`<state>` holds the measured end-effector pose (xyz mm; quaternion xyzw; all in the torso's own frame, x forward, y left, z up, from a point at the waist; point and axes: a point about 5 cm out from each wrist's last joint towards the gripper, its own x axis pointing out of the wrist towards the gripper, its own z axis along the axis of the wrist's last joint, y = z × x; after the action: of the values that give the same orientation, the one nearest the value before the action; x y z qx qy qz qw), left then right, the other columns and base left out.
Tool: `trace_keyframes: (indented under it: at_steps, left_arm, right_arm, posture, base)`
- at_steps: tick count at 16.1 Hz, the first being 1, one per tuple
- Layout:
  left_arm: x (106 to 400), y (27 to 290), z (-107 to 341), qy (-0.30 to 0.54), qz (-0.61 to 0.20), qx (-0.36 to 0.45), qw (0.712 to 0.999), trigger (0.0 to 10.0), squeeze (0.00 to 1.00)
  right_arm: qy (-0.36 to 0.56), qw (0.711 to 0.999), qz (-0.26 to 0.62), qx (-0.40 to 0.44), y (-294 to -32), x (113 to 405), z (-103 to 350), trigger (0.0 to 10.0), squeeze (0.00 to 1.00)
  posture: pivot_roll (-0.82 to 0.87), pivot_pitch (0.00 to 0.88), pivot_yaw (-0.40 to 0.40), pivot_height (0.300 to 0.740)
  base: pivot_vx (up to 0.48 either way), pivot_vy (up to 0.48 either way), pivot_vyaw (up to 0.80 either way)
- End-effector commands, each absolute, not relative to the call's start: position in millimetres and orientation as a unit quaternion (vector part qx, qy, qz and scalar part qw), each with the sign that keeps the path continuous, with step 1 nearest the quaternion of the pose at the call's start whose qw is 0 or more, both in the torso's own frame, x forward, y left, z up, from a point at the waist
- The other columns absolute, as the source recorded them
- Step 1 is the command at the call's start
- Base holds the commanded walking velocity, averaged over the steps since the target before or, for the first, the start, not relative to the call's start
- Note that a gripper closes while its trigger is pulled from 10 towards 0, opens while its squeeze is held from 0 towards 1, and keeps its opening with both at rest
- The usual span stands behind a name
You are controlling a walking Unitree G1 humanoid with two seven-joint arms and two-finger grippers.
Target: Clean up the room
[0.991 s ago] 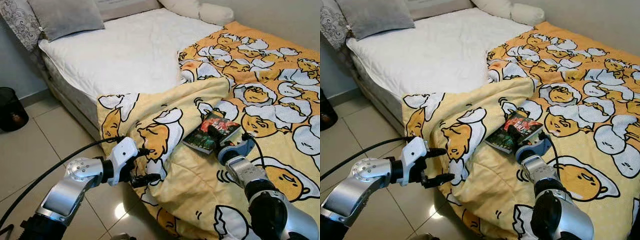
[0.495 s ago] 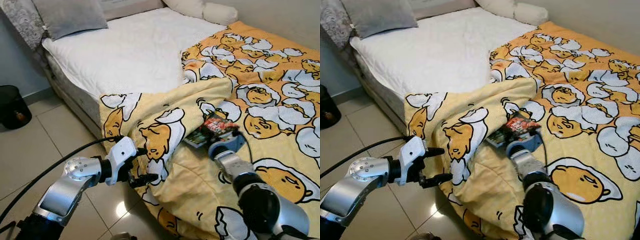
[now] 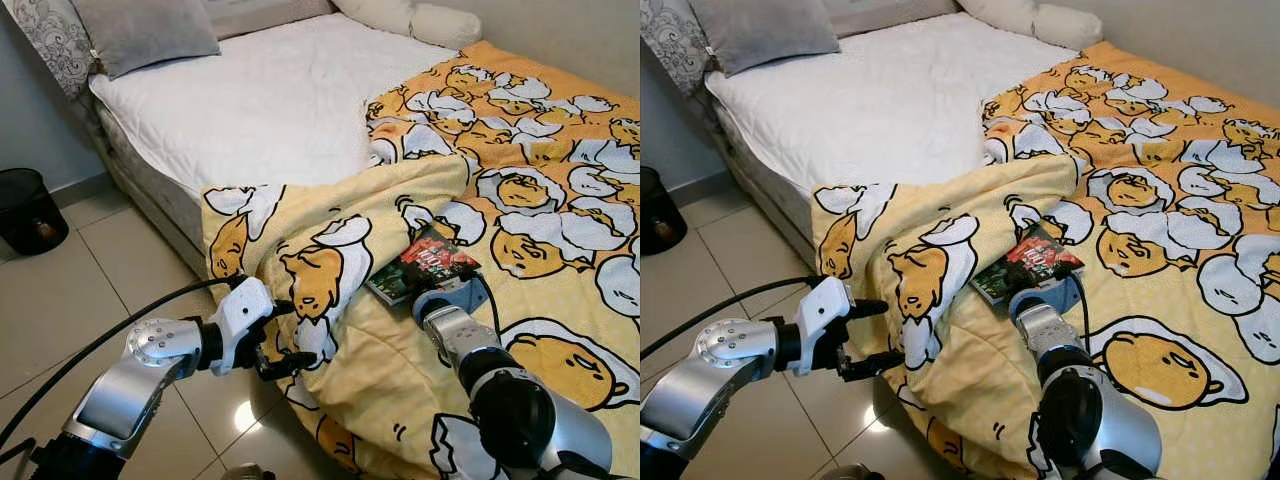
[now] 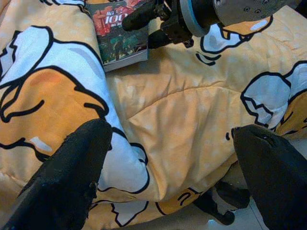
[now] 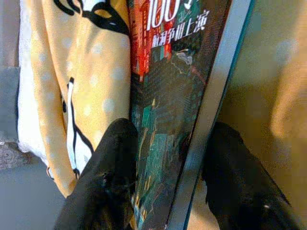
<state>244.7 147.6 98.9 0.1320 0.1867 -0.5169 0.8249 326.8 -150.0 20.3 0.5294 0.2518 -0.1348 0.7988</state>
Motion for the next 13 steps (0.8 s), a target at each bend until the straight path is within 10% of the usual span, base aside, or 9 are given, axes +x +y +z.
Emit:
trace_keyframes:
  at_steps: [1, 13]
  left_arm:
    - [243.4, 147.7, 101.2, 0.185, -0.517, 0.137, 0.824, 10.0, 0.53]
    - [244.5, 145.1, 100.5, 0.178, -0.504, 0.123, 0.836, 10.0, 0.53]
  right_arm:
    - [0.243, 0.798, -0.139, 0.534, -149.3, 331.0, 25.1, 0.0, 0.00]
    - [0.224, 0.807, -0.113, 0.535, -145.4, 333.9, 29.3, 0.0, 0.00]
  posture:
    - [0.13, 0.000, -0.030, 0.740]
    - [0.12, 0.000, -0.035, 0.740]
  base:
    - [0.000, 0.000, 0.00]
    - [0.000, 0.000, 0.00]
